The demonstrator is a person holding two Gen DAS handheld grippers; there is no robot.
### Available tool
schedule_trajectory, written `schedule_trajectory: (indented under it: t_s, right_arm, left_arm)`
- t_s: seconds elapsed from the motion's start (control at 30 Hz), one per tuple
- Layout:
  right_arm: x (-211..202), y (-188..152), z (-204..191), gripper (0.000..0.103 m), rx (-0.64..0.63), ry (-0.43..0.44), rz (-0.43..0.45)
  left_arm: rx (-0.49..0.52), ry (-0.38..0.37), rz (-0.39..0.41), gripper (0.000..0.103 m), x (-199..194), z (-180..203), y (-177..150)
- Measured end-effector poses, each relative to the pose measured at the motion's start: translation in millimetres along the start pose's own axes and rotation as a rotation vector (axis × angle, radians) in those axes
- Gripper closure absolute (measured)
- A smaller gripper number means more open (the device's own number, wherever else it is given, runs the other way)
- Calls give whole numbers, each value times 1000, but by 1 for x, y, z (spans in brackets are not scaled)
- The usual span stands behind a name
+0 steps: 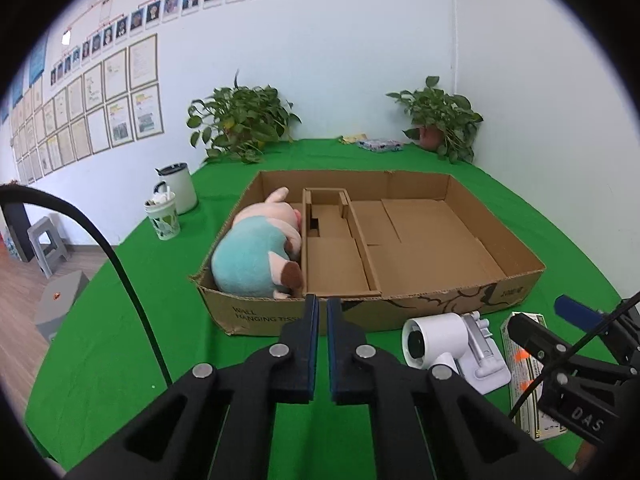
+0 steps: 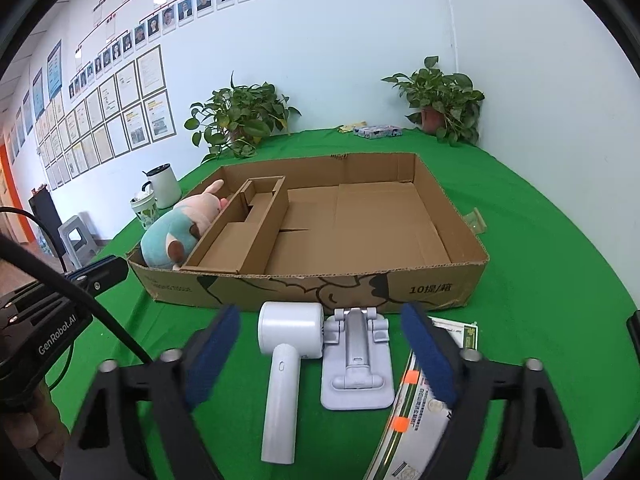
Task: Organize objects
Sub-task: 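Move both tools back toward the hair dryer and phone stand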
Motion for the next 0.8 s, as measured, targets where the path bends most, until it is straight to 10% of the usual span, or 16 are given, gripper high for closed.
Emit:
schedule_trajectory:
  t_s: [0.1, 0.17, 0.27, 0.37, 0.8]
  right_arm:
    - [1, -5, -1, 70, -3, -16, -14]
    - [1, -8, -2, 70, -5, -15, -21]
    - [2, -11, -7, 63, -8, -6, -31]
    - [2, -13, -9, 15, -6, 3, -31]
    - [20, -46, -25, 3, 93, 257, -188]
  left_arm:
    - [-18, 6, 5, 73, -5, -3, 0]
    - [-26, 9, -5, 22, -5, -6, -2]
    - [-46, -1, 22, 21, -11, -10, -4]
    - [-33, 1, 5, 21, -10, -11, -10]
    - [-72, 2, -68, 21, 9, -30, -32]
Point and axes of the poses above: each gripper's, at about its wrist camera, not at the fingertips, and x roughly the way its jaws point, z to its right, y to its top, the point moved 9 cm from there along x, roughly the way its jaws point, and after that the axes turned 2 degrees about -x, right-handed, at the moved point
